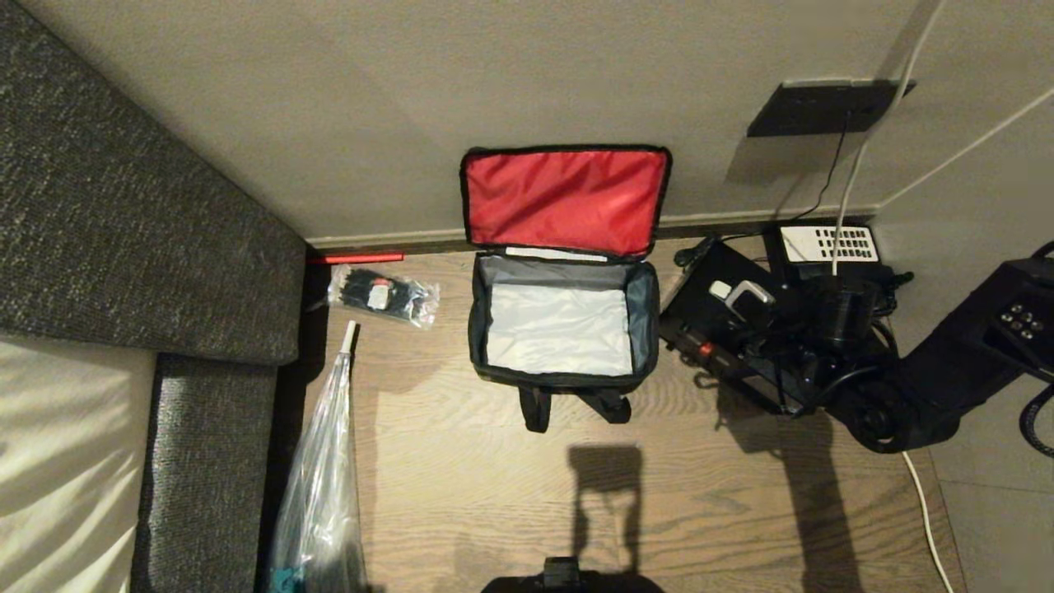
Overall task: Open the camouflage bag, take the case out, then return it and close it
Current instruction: Grip the handle again
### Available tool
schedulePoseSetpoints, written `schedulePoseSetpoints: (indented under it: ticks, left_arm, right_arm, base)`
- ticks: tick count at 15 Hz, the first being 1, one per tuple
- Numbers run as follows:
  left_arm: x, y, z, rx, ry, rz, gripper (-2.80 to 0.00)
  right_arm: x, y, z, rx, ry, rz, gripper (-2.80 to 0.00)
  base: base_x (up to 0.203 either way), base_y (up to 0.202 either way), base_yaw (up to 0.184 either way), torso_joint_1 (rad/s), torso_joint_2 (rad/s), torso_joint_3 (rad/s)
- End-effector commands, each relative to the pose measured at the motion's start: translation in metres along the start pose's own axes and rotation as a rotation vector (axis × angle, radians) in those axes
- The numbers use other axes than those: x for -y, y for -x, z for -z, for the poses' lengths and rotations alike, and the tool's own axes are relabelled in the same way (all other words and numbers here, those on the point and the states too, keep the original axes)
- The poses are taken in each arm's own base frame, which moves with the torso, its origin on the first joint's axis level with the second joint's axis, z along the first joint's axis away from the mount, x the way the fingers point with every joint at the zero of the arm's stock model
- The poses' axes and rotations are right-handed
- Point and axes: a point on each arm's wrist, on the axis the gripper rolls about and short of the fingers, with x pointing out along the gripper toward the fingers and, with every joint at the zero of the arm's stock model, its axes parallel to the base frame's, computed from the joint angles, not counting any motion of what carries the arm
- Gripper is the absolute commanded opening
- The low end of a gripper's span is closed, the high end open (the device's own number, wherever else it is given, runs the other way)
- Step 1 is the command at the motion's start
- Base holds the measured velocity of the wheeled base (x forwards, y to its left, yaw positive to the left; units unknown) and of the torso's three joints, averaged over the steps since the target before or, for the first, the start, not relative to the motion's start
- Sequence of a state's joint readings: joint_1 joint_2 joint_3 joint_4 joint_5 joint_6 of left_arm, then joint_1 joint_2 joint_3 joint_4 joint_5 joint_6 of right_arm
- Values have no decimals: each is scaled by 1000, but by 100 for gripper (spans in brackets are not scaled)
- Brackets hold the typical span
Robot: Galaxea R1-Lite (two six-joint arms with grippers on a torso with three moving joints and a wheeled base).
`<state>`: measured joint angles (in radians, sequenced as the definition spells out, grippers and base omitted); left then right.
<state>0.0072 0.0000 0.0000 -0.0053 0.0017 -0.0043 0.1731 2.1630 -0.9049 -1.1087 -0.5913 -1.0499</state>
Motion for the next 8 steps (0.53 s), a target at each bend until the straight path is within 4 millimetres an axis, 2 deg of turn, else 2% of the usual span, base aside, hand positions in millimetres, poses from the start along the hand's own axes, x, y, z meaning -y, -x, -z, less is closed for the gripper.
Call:
schedulePoseSetpoints:
  ticks: [1,4,8]
  left_arm:
    - [0,0,0,-1,0,0,-280]
    - [0,0,0,-1,0,0,-280]
    - [0,0,0,-1,0,0,-280]
  right_arm:
    - [-5,5,-7,20,31,-8,0]
    - [-18,-5,-9,40,36,27,0]
    - [-21,-15,-12,75,93,126,0]
  base:
    - [0,0,0,0,0,0]
    - [0,0,0,0,0,0]
    - [0,0,0,0,0,0]
